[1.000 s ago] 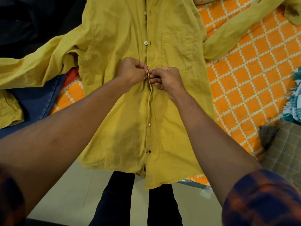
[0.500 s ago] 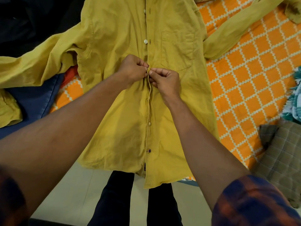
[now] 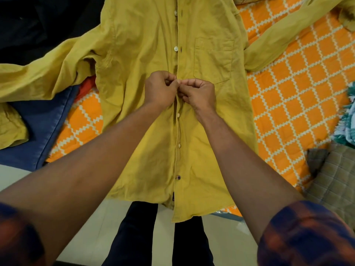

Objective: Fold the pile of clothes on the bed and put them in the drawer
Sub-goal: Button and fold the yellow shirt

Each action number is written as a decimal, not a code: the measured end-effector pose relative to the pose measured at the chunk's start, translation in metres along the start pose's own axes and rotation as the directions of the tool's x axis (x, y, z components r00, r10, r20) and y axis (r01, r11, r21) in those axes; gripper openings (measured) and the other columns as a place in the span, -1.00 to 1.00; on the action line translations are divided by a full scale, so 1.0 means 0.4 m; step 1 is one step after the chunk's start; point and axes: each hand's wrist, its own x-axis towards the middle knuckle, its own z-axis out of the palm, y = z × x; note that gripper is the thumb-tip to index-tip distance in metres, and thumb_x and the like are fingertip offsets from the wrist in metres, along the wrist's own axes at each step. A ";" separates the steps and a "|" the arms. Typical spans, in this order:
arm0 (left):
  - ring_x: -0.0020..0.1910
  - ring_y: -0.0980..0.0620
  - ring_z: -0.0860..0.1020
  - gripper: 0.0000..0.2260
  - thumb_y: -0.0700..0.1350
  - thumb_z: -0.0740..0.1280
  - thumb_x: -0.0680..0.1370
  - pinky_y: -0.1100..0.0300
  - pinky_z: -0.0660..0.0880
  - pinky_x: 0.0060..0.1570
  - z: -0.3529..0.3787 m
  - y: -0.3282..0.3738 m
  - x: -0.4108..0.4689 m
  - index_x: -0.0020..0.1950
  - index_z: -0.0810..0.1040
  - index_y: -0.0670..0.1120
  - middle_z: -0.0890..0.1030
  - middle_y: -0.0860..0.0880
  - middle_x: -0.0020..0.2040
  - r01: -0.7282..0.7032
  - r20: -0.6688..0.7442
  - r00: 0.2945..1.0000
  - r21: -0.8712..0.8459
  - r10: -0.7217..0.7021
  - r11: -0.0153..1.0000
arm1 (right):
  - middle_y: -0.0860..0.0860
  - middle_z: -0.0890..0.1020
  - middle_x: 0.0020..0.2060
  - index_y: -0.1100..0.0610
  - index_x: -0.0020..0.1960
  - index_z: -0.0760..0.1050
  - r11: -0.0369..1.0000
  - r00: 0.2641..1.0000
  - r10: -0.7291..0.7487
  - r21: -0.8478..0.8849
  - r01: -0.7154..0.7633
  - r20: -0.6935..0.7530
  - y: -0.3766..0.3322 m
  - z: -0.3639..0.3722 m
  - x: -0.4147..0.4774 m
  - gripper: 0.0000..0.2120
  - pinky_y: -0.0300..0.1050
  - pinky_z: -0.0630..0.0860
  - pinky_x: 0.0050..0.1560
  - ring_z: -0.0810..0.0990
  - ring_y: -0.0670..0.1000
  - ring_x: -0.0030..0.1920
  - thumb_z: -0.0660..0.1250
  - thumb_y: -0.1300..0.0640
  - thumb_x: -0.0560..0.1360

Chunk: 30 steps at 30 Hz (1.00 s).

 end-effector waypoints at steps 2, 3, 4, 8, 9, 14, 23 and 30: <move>-0.27 0.22 0.54 -0.92 -0.13 0.40 0.56 0.36 0.50 -0.17 0.014 0.001 -0.012 -0.02 0.66 -0.11 0.63 0.04 -0.17 -0.004 -0.092 0.996 -0.006 0.004 1.000 | 0.06 0.70 -0.32 0.26 -0.08 0.69 1.000 1.000 0.008 -0.006 -0.008 0.006 0.001 -0.002 0.001 -0.94 -0.28 0.55 -0.33 0.63 -0.10 -0.36 0.51 0.28 0.46; -0.23 0.17 0.56 -0.92 -0.15 0.38 0.57 0.32 0.50 -0.13 0.021 0.001 -0.014 -0.02 0.65 -0.12 0.64 0.01 -0.14 -0.006 -0.124 0.992 0.001 0.006 1.000 | 0.05 0.70 -0.33 0.25 -0.09 0.69 1.000 1.000 0.014 0.000 -0.014 0.012 -0.001 -0.003 0.004 -0.94 -0.28 0.53 -0.34 0.63 -0.11 -0.37 0.51 0.26 0.46; -0.17 0.11 0.57 -0.92 -0.17 0.36 0.57 0.26 0.51 -0.08 0.026 0.001 -0.015 -0.01 0.64 -0.14 0.65 -0.01 -0.12 -0.009 -0.144 0.990 0.008 0.010 1.000 | 0.04 0.69 -0.34 0.25 -0.09 0.69 1.000 1.000 0.017 0.003 -0.017 0.018 -0.002 -0.004 0.006 -0.94 -0.29 0.53 -0.35 0.62 -0.11 -0.37 0.51 0.25 0.48; -0.09 0.05 0.55 -0.90 -0.20 0.31 0.59 0.26 0.43 -0.10 0.034 0.006 -0.018 0.03 0.60 -0.19 0.60 -0.02 -0.11 -0.015 -0.149 0.989 0.044 0.022 0.999 | 0.04 0.69 -0.33 0.24 -0.03 0.70 0.999 0.999 -0.002 -0.047 0.004 0.052 0.001 -0.006 0.009 -0.86 -0.27 0.53 -0.33 0.62 -0.10 -0.36 0.50 0.16 0.51; -0.09 0.06 0.54 -0.90 -0.20 0.31 0.60 0.28 0.40 -0.12 0.033 0.006 -0.017 0.03 0.60 -0.18 0.58 0.00 -0.11 -0.003 -0.143 0.990 0.042 0.009 0.999 | 0.05 0.69 -0.33 0.25 -0.02 0.69 0.999 0.998 -0.006 -0.052 0.009 0.056 0.002 -0.006 0.009 -0.85 -0.26 0.53 -0.33 0.63 -0.10 -0.36 0.50 0.15 0.51; -0.13 0.05 0.58 -0.93 -0.21 0.33 0.58 0.16 0.56 -0.07 0.029 0.014 -0.011 -0.08 0.58 -0.10 0.60 0.00 -0.15 0.117 -0.097 0.988 -0.069 -0.124 0.991 | 0.12 0.72 -0.29 0.20 -0.05 0.70 0.991 0.996 -0.080 -0.107 0.083 0.031 0.010 0.004 0.003 -0.91 -0.21 0.56 -0.34 0.65 -0.04 -0.34 0.46 0.17 0.54; -0.13 0.05 0.62 -0.88 -0.21 0.34 0.57 0.14 0.57 -0.01 0.030 0.011 -0.025 -0.07 0.67 -0.11 0.64 0.02 -0.18 0.093 -0.129 0.986 -0.123 -0.109 0.988 | 0.10 0.72 -0.31 0.18 -0.06 0.70 0.966 0.983 -0.185 -0.183 0.184 0.011 0.028 0.011 -0.001 -0.92 -0.14 0.60 -0.31 0.69 0.05 -0.30 0.46 0.18 0.54; -0.01 0.03 0.63 -0.86 -0.17 0.33 0.58 0.11 0.56 0.10 0.035 0.009 -0.019 0.06 0.66 -0.12 0.68 -0.03 -0.03 0.109 -0.163 0.979 -0.105 -0.126 0.988 | 0.14 0.68 -0.35 0.19 -0.05 0.70 0.974 0.985 -0.173 -0.150 0.172 0.007 0.027 0.019 0.001 -0.92 -0.22 0.53 -0.35 0.61 -0.06 -0.37 0.45 0.19 0.54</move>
